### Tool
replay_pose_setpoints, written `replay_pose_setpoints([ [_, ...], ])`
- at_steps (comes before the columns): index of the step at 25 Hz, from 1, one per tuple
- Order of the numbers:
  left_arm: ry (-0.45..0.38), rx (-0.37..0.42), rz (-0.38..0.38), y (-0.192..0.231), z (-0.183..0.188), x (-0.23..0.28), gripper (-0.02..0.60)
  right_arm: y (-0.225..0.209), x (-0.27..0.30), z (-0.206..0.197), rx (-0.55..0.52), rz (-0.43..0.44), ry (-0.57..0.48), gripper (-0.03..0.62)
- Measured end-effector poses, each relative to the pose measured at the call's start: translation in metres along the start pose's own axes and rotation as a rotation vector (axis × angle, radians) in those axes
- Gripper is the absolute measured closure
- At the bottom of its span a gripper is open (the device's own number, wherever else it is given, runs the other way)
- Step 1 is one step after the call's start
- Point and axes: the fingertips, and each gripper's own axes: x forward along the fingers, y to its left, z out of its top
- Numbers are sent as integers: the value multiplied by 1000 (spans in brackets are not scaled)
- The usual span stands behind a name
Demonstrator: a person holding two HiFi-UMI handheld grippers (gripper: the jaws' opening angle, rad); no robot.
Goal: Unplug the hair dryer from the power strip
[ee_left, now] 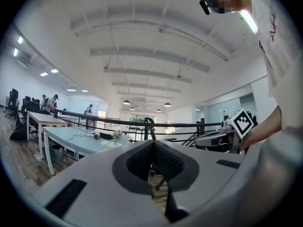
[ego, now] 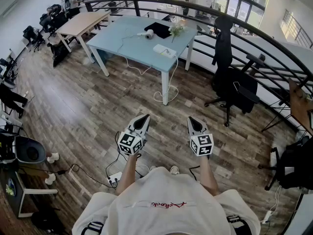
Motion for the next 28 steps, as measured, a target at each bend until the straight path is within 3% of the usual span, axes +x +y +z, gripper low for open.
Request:
replay_pose_setpoints([
  [17,-8,19,41,-25,1,15,572,-39,-20,-1,-8,24,-33,577],
  [28,-1,-6,75,-29,-14,27,572,-52,-8,-17,-17,59,-1,577],
])
